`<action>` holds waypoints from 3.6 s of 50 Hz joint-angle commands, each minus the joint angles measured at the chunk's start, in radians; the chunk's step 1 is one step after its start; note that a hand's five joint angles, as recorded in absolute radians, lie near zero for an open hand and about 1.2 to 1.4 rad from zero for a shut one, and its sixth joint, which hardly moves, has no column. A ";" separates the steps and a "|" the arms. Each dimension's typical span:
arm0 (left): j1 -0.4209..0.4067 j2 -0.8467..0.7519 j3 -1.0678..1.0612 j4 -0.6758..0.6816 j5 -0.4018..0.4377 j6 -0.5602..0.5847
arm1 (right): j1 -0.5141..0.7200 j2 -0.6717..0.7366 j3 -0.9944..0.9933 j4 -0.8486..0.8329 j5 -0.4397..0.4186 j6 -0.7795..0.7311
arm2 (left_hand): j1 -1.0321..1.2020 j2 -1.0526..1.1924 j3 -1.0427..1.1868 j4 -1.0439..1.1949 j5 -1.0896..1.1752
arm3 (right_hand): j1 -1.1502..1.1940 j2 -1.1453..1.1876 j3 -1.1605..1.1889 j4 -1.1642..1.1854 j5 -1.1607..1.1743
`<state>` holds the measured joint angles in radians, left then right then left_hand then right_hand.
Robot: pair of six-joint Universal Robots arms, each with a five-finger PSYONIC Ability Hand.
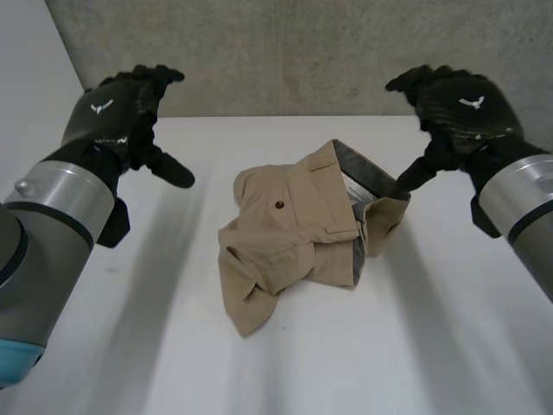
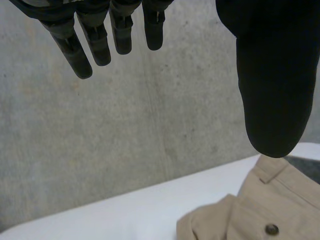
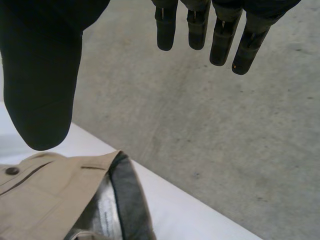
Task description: Fold the shorts.
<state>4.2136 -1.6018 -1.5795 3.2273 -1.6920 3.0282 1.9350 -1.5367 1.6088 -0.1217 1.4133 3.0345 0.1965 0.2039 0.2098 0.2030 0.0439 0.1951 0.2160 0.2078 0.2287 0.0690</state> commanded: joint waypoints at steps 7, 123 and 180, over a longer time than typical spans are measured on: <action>0.009 -0.157 -0.096 -0.133 -0.002 -0.255 | 0.223 0.279 -0.044 -0.009 -0.028 -0.273 | -0.004 -0.011 -0.017 -0.010 -0.026 | 0.001 -0.020 -0.011 -0.032 -0.047; 0.009 -0.623 0.543 0.166 -0.028 0.603 | 0.070 0.506 -0.432 -0.125 0.150 -0.339 | -0.022 -0.029 -0.035 -0.028 -0.044 | -0.021 -0.042 -0.033 -0.054 -0.069; -0.136 -0.313 -0.315 0.075 -0.163 0.215 | -0.176 0.435 0.140 -0.121 -0.238 -0.399 | 0.580 0.573 0.567 0.574 0.558 | 1.201 1.180 1.188 1.168 1.153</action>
<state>4.0767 -1.8936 -1.9111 3.2724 -1.8502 3.2352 1.7603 -1.1069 1.7782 -0.2501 1.1651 2.6277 0.5745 0.5696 0.5681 0.5716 0.3989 0.8990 1.1072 1.1017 1.1022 0.8734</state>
